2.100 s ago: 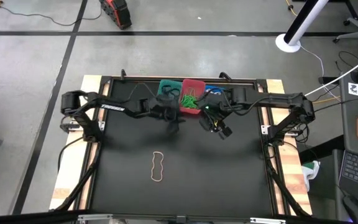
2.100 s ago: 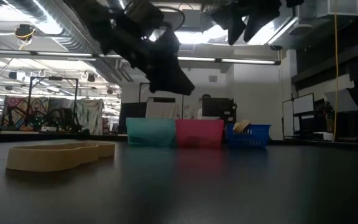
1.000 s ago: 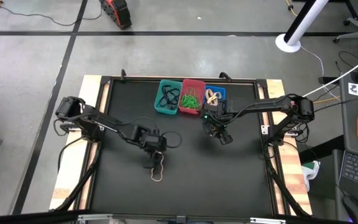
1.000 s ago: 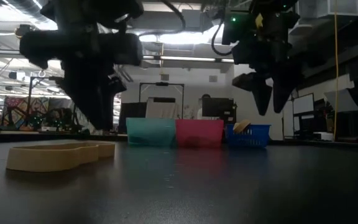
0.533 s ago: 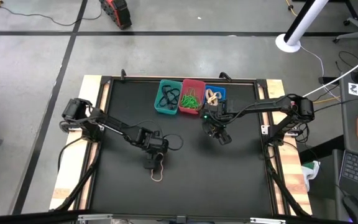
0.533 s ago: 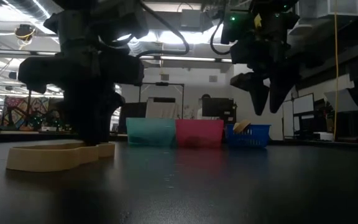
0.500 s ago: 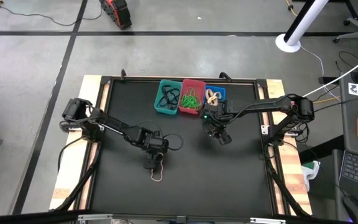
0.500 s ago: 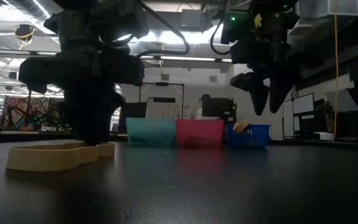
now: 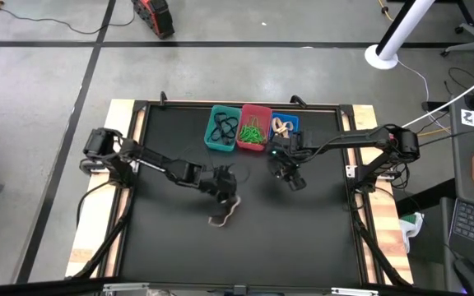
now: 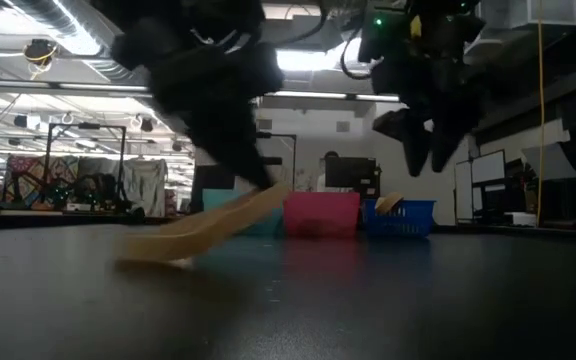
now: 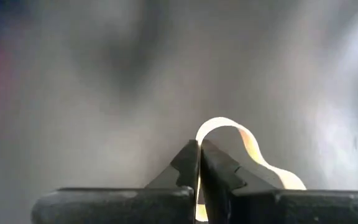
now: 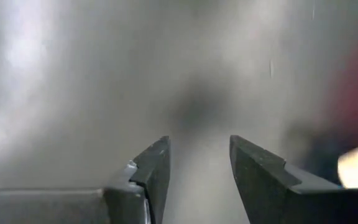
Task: Sort rubber bands into baskets
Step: Put the brown rubber band into the blue bin
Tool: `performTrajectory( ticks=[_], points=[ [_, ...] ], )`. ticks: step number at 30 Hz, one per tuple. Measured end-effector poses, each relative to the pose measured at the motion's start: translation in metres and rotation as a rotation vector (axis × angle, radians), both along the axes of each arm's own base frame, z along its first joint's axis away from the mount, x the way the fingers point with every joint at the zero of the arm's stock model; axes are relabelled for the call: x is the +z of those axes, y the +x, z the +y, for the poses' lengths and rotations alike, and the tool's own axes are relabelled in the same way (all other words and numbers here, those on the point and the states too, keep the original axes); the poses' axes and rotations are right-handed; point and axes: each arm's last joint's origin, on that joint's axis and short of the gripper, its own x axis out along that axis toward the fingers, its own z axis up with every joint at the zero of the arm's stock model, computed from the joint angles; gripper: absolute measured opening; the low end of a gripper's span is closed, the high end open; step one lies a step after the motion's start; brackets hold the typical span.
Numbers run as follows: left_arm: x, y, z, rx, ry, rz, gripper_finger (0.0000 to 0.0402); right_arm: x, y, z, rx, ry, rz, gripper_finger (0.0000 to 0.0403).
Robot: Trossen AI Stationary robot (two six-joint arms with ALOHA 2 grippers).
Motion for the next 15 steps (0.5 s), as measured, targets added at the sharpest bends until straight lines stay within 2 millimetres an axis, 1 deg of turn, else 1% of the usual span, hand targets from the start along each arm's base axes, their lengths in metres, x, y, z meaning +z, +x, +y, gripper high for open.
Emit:
performTrajectory(
  ticks=[6,11,15],
  points=[
    [0.013,0.015,0.019,0.026,0.023,-0.189,0.0003,0.003,0.014,0.002,-0.034,0.119,-0.133,0.0166],
    [0.02,0.02,0.03,0.057,0.042,-0.278,0.0002,0.007,0.021,0.003,-0.058,0.2,-0.207,0.0166],
    [0.025,0.024,0.036,0.073,0.048,-0.34,0.0004,0.01,0.026,0.002,-0.09,0.223,-0.257,0.0166]
  ],
)
